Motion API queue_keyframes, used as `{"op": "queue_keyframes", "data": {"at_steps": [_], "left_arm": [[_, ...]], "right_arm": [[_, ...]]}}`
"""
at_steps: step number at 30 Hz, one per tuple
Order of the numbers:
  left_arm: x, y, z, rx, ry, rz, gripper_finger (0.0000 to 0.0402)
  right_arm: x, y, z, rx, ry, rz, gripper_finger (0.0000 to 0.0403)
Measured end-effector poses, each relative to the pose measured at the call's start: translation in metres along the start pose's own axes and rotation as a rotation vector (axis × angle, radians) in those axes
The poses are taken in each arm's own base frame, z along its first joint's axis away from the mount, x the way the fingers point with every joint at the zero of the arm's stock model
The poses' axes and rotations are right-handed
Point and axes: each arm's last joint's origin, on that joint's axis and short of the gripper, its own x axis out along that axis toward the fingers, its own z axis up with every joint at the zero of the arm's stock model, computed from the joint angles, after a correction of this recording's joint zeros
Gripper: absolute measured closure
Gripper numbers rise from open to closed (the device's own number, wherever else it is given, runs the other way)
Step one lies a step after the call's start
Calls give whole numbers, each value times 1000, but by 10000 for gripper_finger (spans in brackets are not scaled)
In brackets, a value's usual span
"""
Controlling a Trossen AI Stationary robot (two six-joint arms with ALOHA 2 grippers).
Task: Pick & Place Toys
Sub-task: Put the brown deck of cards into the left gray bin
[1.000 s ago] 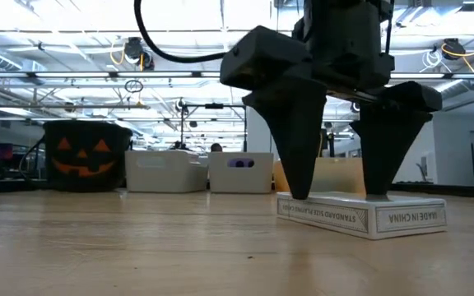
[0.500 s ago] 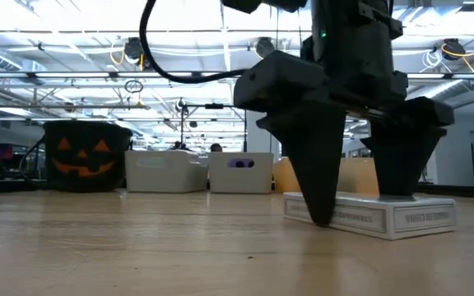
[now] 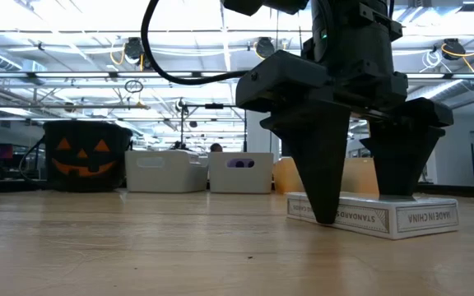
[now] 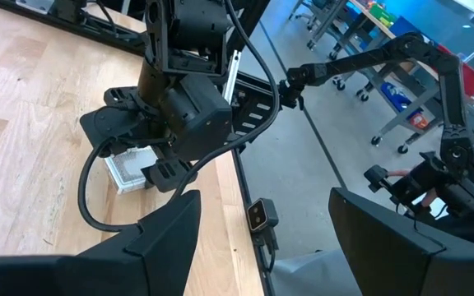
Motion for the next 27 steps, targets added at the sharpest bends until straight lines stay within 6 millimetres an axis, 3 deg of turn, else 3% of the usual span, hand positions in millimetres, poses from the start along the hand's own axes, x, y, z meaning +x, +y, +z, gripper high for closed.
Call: {"op": "queue_keyframes", "data": {"at_steps": [7, 17, 27], "left_arm": [[0, 0, 0, 0, 0, 0, 124], [0, 0, 0, 0, 0, 0, 124], [0, 0, 0, -5, 0, 0, 124]], "right_arm": [[0, 0, 0, -5, 1, -2, 89], [-6, -1, 0, -33, -7, 16, 89], [-43, -5, 2, -49, -98, 89, 91]]}}
